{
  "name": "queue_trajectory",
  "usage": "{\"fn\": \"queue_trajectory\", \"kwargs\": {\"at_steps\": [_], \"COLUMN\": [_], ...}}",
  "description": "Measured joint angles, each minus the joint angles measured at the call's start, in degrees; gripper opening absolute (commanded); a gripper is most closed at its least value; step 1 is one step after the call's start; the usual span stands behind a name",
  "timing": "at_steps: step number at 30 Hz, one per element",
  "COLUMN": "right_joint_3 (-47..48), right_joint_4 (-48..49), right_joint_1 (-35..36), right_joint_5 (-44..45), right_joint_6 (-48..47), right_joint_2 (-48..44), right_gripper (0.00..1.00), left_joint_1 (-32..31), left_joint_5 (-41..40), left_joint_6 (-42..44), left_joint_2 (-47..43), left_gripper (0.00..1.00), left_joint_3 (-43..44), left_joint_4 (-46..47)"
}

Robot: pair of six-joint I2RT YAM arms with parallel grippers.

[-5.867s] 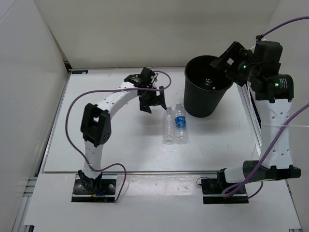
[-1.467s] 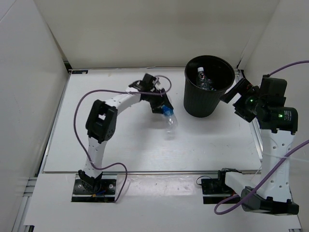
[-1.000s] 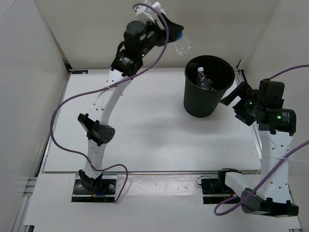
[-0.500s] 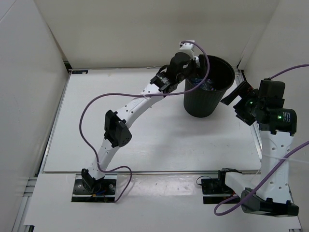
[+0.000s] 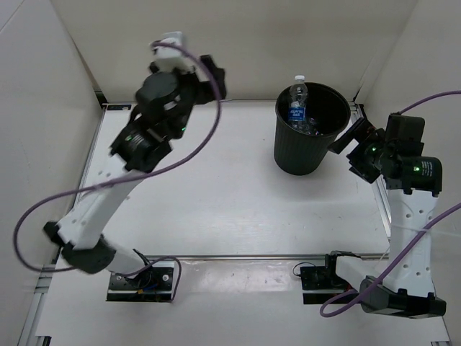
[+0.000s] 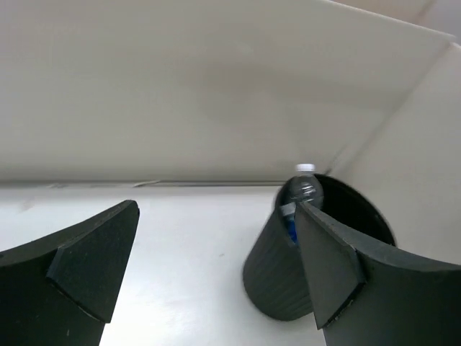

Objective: Put the plastic bottles in the bin

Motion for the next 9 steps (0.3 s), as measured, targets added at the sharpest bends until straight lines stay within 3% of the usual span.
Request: {"fn": "queue_trajectory", "kwargs": {"at_steps": [5,9], "right_joint_3": [0.57,0.57], "right_joint_4": [0.48,0.5], "right_joint_1": [0.0,0.0], "right_joint_5": [-0.74,-0.81], "right_joint_6": [-0.46,-0.98], "right_joint_2": [0.98,1.53], "right_gripper": [1.0,1.0], "left_joint_1": [0.13,1.99], "left_joint_5": [-12.44,-24.83], "left_joint_6": [-6.67,-19.06], "left_joint_2": [-18.21,-23.41], "left_gripper": [1.0,1.0], "left_joint_3": [-21.53,-39.63], "left_joint_4": [-7.78,-20.96]}}
